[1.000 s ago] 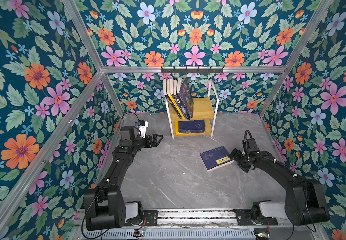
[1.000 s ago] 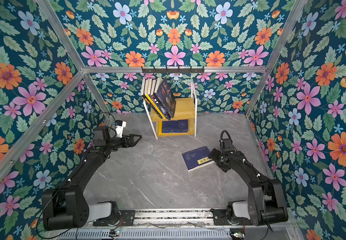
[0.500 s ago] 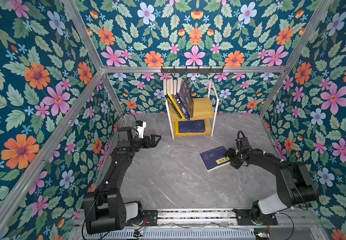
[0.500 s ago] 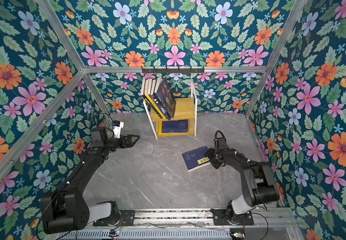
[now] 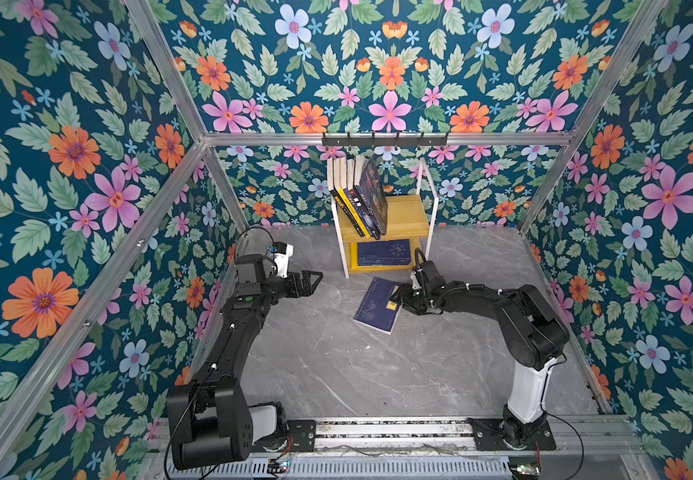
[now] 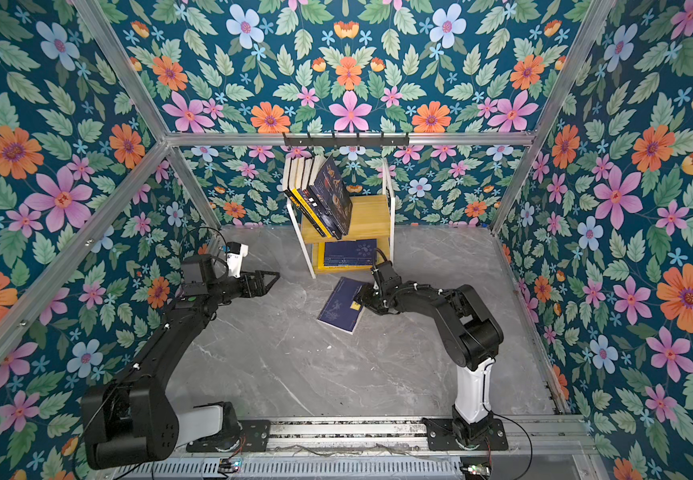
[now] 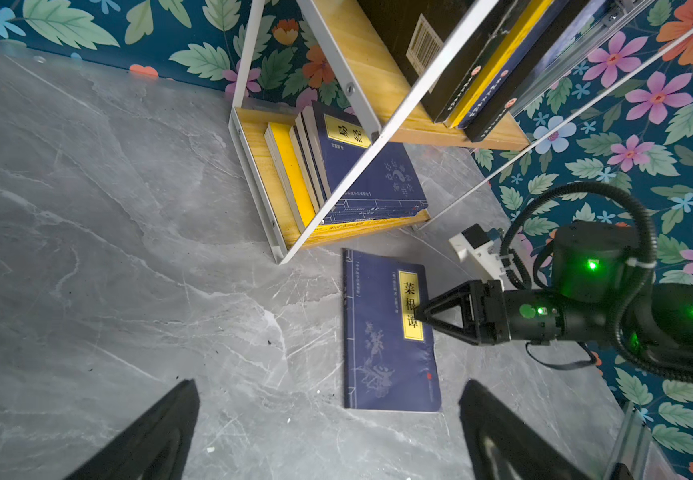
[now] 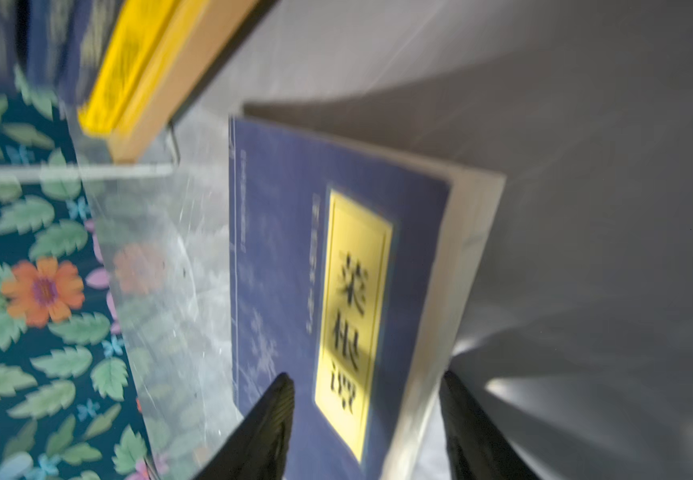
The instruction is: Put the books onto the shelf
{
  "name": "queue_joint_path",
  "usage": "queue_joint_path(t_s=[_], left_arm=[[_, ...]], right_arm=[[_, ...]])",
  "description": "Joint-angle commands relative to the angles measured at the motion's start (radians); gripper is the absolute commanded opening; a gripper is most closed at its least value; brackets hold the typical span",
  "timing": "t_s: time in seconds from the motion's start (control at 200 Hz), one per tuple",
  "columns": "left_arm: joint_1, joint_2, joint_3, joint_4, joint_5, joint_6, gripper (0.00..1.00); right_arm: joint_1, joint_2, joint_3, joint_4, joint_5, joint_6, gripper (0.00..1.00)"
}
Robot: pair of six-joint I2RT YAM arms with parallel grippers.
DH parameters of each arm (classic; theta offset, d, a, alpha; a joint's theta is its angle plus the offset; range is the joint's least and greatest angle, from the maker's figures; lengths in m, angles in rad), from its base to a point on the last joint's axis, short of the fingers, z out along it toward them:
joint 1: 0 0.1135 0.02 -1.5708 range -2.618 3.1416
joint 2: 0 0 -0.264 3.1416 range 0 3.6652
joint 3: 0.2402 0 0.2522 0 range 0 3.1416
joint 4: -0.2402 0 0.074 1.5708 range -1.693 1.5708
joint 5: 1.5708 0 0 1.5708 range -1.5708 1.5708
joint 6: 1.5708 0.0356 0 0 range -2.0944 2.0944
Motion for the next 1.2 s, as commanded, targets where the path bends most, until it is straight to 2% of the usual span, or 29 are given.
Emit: queue_joint_path(t_s=[0.0,0.17,0.23,0.3,0.42,0.535,0.665,0.76,0.95,1.11,1.195], left_arm=[[-0.009,0.011,-0.001,0.010,-0.003,0.016,0.99],[-0.044,0.036,-0.028,0.031,-0.064,0.011,0.98],[-0.047,0.054,-0.051,0.077,-0.097,-0.085,0.97],[-0.064,0.078,-0.086,0.153,-0.086,-0.199,0.95],[-0.157,0.146,-0.125,0.210,-0.107,-0.255,0.98],[-0.226,0.213,-0.145,0.254,-0.141,-0.313,1.00],[-0.303,0.290,-0.134,0.251,-0.191,-0.311,1.00],[-0.334,0.344,-0.115,0.230,-0.233,-0.304,0.99],[-0.398,0.445,-0.068,0.224,-0.206,-0.303,1.00],[-0.471,0.437,-0.090,0.217,-0.161,-0.330,0.97],[-0.516,0.390,-0.114,0.213,-0.142,-0.287,0.97]], right_arm=[[0.058,0.025,-0.014,-0.159,0.053,0.006,0.49],[0.107,-0.025,-0.063,-0.216,0.091,0.032,0.48],[0.106,-0.070,-0.083,-0.249,0.126,0.042,0.50],[0.105,-0.124,-0.077,-0.301,0.169,0.024,0.50],[0.103,-0.166,-0.041,-0.362,0.222,0.017,0.50],[0.091,-0.151,-0.025,-0.345,0.205,0.046,0.51],[0.059,-0.106,-0.009,-0.291,0.132,0.061,0.54],[0.050,-0.086,0.001,-0.273,0.131,0.059,0.57],[0.043,-0.040,0.040,-0.257,0.105,0.048,0.66],[0.033,-0.011,0.075,-0.271,0.089,0.027,0.70],[0.018,-0.014,0.080,-0.275,0.086,0.017,0.69]])
